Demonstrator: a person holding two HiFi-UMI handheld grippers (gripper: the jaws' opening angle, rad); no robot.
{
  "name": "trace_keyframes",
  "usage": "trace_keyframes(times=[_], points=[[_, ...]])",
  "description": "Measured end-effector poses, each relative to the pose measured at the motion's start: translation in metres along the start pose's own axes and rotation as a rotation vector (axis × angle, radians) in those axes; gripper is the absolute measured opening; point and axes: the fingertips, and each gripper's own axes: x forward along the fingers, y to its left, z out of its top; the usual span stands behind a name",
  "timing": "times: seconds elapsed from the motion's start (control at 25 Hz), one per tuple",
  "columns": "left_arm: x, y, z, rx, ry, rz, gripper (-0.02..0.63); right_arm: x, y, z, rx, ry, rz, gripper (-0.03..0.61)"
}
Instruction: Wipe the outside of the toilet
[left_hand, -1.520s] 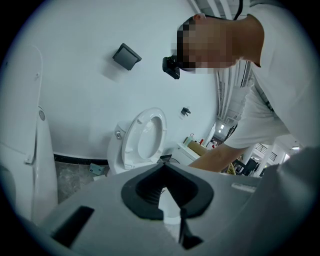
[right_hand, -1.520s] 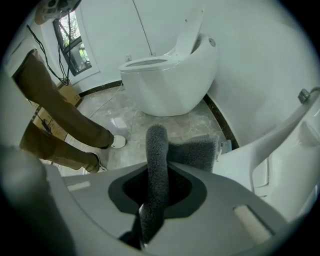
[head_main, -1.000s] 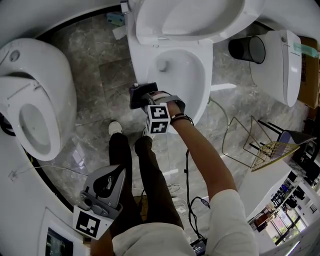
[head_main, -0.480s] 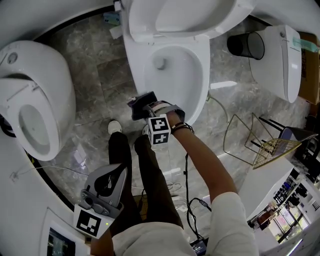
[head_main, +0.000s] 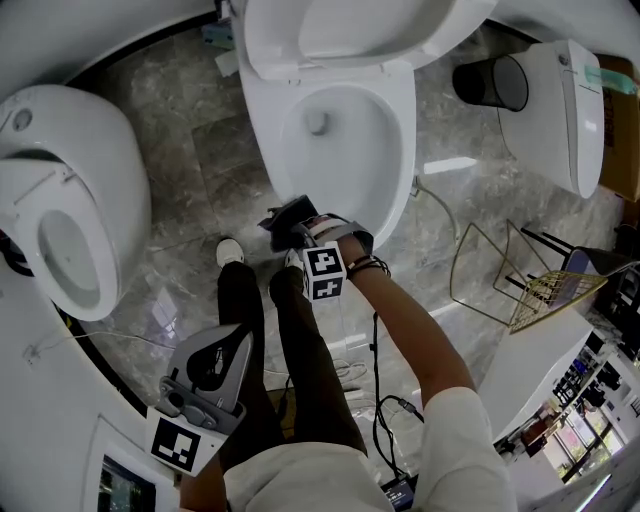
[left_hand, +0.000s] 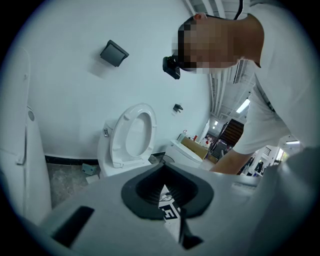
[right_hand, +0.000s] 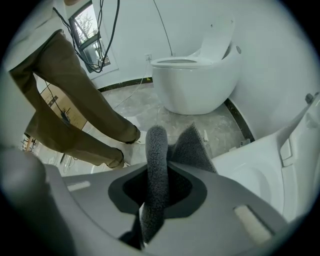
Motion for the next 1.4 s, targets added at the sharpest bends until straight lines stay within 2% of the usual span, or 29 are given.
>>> trace_keyframes(times=[0.48, 1.4], points=[[0.010, -0.016, -0.008, 0.014, 0.020, -0.028, -0.002, -0.005, 0.048, -0.028, 0.031, 0.005, 0.041, 0.057], [0.029, -0.038, -0.017, 0.028, 0.050, -0.065, -0.002, -0.023, 0.095, -0.074, 0.096, 0.006, 0.073, 0.055]])
